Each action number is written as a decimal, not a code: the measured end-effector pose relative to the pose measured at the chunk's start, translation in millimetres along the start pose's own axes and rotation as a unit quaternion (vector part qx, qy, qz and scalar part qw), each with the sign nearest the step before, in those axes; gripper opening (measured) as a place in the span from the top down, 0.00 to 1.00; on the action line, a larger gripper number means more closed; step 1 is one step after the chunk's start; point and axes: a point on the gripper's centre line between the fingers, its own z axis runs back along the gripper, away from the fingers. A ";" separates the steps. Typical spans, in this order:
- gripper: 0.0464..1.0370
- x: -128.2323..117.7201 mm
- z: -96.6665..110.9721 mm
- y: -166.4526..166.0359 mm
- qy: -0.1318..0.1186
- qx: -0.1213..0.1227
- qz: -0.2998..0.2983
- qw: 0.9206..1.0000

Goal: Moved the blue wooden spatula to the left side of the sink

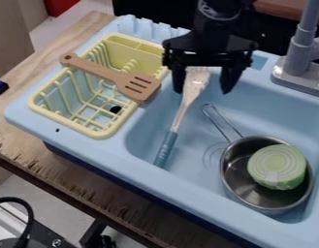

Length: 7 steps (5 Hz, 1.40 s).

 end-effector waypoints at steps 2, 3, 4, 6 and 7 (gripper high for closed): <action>0.04 -16.8 8.3 -17.1 0.005 -0.021 -0.019 1.000; 0.04 -25.2 8.6 -31.4 0.008 -0.046 -0.065 0.997; 0.04 -32.2 3.7 -44.9 0.025 -0.049 -0.099 0.994; 0.04 -40.2 8.0 -59.8 0.013 -0.057 -0.112 0.992; 0.04 -43.1 9.5 -62.7 0.009 -0.058 -0.114 0.992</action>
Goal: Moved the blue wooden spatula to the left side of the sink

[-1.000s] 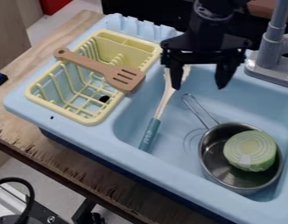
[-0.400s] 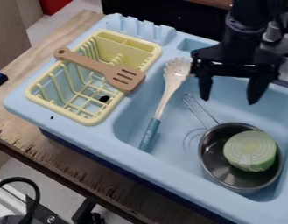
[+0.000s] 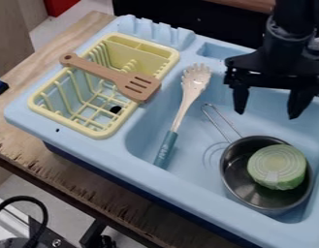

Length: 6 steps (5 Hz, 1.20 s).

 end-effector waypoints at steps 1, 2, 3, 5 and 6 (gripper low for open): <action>0.04 -10.0 -1.6 0.7 0.015 0.008 -0.016 1.000; 0.04 -25.5 8.9 9.4 0.020 0.007 -0.029 0.999; 0.04 -37.1 15.0 21.2 0.032 0.012 -0.032 0.999; 0.04 -42.1 26.9 60.1 0.019 0.039 -0.017 0.999; 0.04 -26.3 25.5 81.3 0.016 0.049 0.024 0.998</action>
